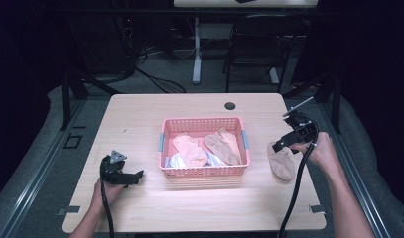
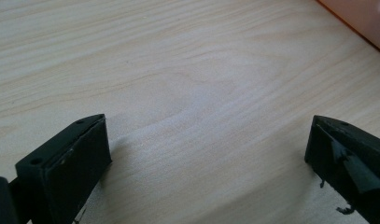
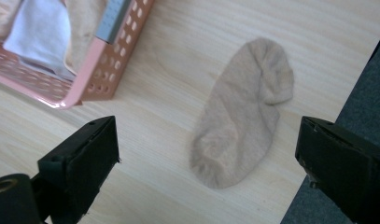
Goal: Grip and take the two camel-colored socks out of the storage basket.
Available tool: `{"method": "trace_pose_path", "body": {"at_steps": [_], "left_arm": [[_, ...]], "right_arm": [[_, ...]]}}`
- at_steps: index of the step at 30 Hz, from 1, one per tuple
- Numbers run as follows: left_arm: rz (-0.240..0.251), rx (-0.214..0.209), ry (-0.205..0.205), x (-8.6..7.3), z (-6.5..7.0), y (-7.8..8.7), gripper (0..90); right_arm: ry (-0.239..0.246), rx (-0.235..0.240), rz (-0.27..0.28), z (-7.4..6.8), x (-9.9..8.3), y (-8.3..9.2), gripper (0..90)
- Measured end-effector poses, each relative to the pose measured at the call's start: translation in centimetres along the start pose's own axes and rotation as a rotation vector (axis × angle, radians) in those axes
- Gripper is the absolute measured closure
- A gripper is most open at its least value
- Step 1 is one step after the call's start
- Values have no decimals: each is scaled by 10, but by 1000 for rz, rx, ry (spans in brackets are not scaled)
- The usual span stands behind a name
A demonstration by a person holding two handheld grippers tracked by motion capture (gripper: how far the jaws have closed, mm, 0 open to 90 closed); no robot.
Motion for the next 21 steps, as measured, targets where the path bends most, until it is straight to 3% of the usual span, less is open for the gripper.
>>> {"method": "trace_pose_path", "body": {"at_steps": [8,21], "left_arm": [[0,0,0,0,0,0,0],[0,0,0,0,0,0,0]], "right_arm": [[61,-25,48,-24,13,16,54],[156,-46,48,-61,36,21,56]]}}
Point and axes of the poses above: each handheld gripper's, and its own axes: y roughly backward along the jaws, x roughly out of its top, z roughly to its right, the point moved 8 cm from there along -y, roughly forward along the jaws, and after that the axes turned 13 degrees about -z, right-handed, at the moved point
